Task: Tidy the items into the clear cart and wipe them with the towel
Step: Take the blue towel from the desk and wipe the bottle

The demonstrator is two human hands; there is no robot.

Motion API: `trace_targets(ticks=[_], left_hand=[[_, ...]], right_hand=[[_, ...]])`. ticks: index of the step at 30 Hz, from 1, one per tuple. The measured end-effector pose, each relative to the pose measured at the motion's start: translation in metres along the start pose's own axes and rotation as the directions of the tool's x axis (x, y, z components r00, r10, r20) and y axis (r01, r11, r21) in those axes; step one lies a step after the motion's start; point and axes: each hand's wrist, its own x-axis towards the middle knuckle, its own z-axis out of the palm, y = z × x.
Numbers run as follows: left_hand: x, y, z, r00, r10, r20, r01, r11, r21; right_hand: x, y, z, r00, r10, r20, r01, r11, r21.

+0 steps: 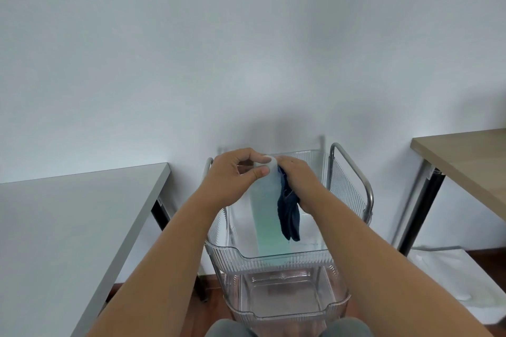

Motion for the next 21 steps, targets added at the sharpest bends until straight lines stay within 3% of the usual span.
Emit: trace_targets(ticks=[2, 4, 7, 9, 11, 13, 15, 17, 19, 21], left_hand=[[0.001, -0.002, -0.003, 0.999, -0.004, 0.045, 0.006, 0.999, -0.042], [0.002, -0.003, -0.005, 0.998, -0.008, 0.064, 0.010, 0.999, -0.035], [0.002, -0.005, -0.009, 1.000, 0.004, 0.029, -0.006, 0.997, 0.079], [0.001, -0.005, -0.010, 0.998, 0.047, -0.038, -0.040, 0.987, 0.157], [0.001, -0.004, -0.008, 0.993, 0.062, -0.102, -0.041, 0.980, 0.192], [0.002, -0.004, -0.007, 0.991, 0.056, -0.123, -0.032, 0.982, 0.189], [0.004, -0.006, -0.008, 0.995, 0.045, -0.089, -0.033, 0.991, 0.128], [0.006, -0.007, -0.011, 0.999, 0.023, -0.027, -0.022, 0.998, 0.055], [0.008, -0.009, -0.013, 0.999, 0.033, 0.041, -0.034, 0.999, 0.005], [0.008, -0.009, -0.017, 0.994, 0.034, 0.102, -0.030, 0.999, -0.043]], right_hand=[[0.003, 0.005, -0.004, 0.998, 0.046, 0.046, -0.049, 0.996, 0.079], [0.000, 0.019, -0.004, 0.997, 0.042, -0.058, -0.034, 0.989, 0.142], [-0.018, 0.048, 0.004, 0.969, -0.074, -0.237, 0.109, 0.985, 0.136], [-0.034, 0.057, 0.013, 0.937, -0.218, -0.274, 0.250, 0.964, 0.087], [-0.037, 0.055, 0.021, 0.923, -0.311, -0.228, 0.325, 0.945, 0.029], [-0.026, 0.041, 0.026, 0.933, -0.297, -0.203, 0.297, 0.954, -0.035], [-0.008, 0.022, 0.023, 0.961, -0.211, -0.177, 0.203, 0.977, -0.066], [0.009, 0.006, 0.013, 0.996, -0.090, -0.028, 0.089, 0.995, -0.044], [0.017, -0.001, 0.003, 0.985, 0.009, 0.173, -0.010, 1.000, 0.002], [0.020, 0.002, -0.003, 0.968, 0.067, 0.241, -0.083, 0.995, 0.059]])
